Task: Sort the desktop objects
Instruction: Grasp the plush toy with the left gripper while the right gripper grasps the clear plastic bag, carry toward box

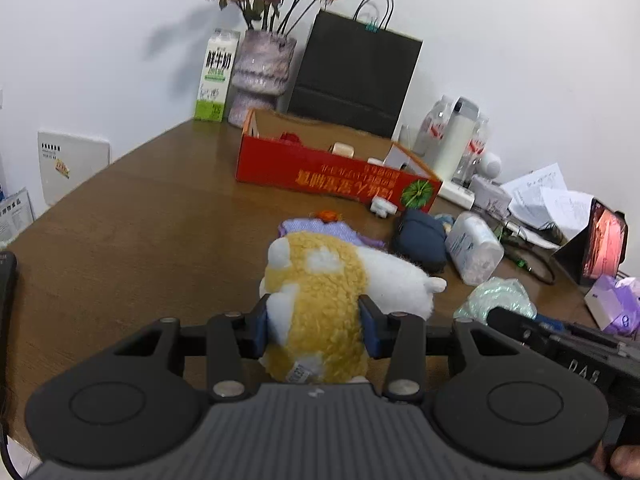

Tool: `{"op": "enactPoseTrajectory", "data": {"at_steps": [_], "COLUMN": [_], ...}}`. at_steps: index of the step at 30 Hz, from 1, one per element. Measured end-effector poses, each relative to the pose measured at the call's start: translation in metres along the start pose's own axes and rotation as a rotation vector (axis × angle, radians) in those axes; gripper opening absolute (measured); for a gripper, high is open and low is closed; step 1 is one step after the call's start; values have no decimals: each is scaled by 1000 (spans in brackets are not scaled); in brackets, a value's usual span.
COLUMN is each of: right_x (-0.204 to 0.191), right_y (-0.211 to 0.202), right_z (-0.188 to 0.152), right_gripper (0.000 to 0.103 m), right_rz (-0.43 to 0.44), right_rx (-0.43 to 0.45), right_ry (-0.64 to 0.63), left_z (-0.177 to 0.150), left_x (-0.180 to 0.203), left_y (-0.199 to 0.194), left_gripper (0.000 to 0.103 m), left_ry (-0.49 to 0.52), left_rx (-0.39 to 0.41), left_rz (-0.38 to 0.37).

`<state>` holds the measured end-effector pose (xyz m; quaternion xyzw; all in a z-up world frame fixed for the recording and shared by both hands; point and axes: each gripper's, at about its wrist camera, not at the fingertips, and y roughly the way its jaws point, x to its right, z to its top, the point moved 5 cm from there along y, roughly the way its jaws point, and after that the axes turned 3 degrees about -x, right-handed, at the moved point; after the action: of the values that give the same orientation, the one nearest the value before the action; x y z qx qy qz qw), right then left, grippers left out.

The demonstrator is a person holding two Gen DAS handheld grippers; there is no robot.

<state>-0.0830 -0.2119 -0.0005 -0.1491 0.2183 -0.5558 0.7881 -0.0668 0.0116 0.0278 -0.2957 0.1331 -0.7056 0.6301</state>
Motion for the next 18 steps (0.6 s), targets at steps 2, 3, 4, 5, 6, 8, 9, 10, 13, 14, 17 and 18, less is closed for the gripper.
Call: {"op": "enactPoseTrajectory", "data": {"at_steps": [2, 3, 4, 5, 6, 8, 9, 10, 13, 14, 17, 18], "right_x": [2, 4, 8, 13, 16, 27, 32, 39, 53, 59, 74, 78], "right_y": [-1, 0, 0, 0, 1, 7, 13, 21, 53, 70, 126, 148], "right_z": [4, 8, 16, 25, 34, 63, 78, 97, 148, 168, 213, 226], "right_gripper": [25, 25, 25, 25, 25, 25, 25, 25, 25, 25, 25, 25], "right_rz": [7, 23, 47, 65, 74, 79, 76, 65, 54, 48, 24, 23], "right_rx": [2, -7, -3, 7, 14, 41, 51, 66, 72, 70, 23, -10], "right_ry": [1, 9, 26, 39, 44, 51, 40, 26, 4, 6, 19, 17], "left_z": [9, 15, 25, 36, 49, 84, 103, 125, 186, 200, 235, 241], "left_x": [0, 1, 0, -1, -1, 2, 4, 4, 8, 9, 21, 25], "left_y": [-1, 1, 4, 8, 13, 28, 37, 49, 97, 114, 176, 198], "left_gripper": [44, 44, 44, 44, 44, 44, 44, 44, 44, 44, 44, 44], "left_ry": [-2, -1, -7, -13, -12, 2, 11, 13, 19, 13, -37, -54], "left_rx": [18, 23, 31, 41, 56, 95, 113, 124, 117, 102, 17, -18], "left_rz": [1, 1, 7, 10, 11, 21, 21, 22, 20, 28, -28, -38]}}
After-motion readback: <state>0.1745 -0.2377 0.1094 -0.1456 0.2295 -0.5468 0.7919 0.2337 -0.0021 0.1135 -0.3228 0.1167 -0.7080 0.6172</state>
